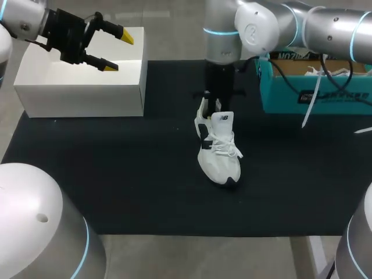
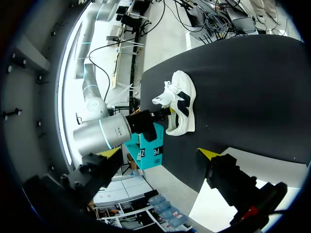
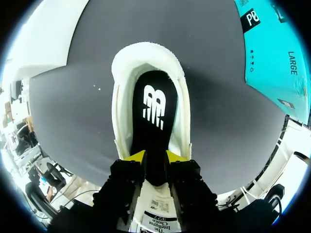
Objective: Take the shoe out of the shoebox, open the shoe tongue, remove and reinsert the insole, then place the shoe into the shoebox
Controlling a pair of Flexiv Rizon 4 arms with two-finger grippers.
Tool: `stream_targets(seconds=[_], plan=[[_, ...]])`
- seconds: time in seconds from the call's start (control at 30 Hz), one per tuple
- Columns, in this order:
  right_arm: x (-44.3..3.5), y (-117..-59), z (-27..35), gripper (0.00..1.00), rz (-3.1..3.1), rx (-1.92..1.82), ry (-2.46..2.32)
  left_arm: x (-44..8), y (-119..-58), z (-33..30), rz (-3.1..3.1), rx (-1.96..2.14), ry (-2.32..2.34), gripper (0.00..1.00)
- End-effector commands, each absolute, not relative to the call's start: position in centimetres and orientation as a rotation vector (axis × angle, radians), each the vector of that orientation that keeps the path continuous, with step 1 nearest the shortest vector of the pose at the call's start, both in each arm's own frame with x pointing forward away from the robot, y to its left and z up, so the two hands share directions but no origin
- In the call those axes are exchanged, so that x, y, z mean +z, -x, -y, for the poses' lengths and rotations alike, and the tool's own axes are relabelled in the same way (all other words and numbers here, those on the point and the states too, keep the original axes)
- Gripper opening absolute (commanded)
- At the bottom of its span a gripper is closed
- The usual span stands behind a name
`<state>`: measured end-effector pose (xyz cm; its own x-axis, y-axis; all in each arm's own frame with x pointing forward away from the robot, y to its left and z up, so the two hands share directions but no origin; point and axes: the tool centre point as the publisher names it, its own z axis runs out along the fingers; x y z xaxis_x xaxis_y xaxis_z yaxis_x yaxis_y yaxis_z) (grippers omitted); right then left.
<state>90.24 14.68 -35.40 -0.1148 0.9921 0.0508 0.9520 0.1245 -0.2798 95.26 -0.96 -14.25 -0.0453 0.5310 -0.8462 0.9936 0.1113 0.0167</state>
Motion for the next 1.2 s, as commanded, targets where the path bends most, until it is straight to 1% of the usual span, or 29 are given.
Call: stream_targets(seconds=[0.03, 0.13, 0.57, 0.83, 1.2], plan=[[-35.5, -90.5, -14.8, 0.79, 2.177, 0.267, 1.921, -14.2, -95.4, 1.0, -1.673, -0.814, -1.512, 1.0], [-35.5, -90.6, -14.8, 1.0, 2.18, 0.268, 1.917, -14.2, -95.4, 1.0, -1.673, -0.814, -1.512, 1.0], [-35.1, -89.7, -14.8, 1.0, 2.166, 0.293, 1.903, -14.2, -95.4, 1.0, -1.673, -0.814, -1.512, 1.0], [-33.8, -88.6, -15.1, 1.0, 2.163, 0.34, 1.909, -14.2, -95.4, 1.0, -1.673, -0.814, -1.512, 1.0], [-32.7, -85.1, -15.6, 1.0, 2.112, 0.35, 1.97, -14.2, -95.4, 1.0, -1.673, -0.814, -1.512, 1.0]])
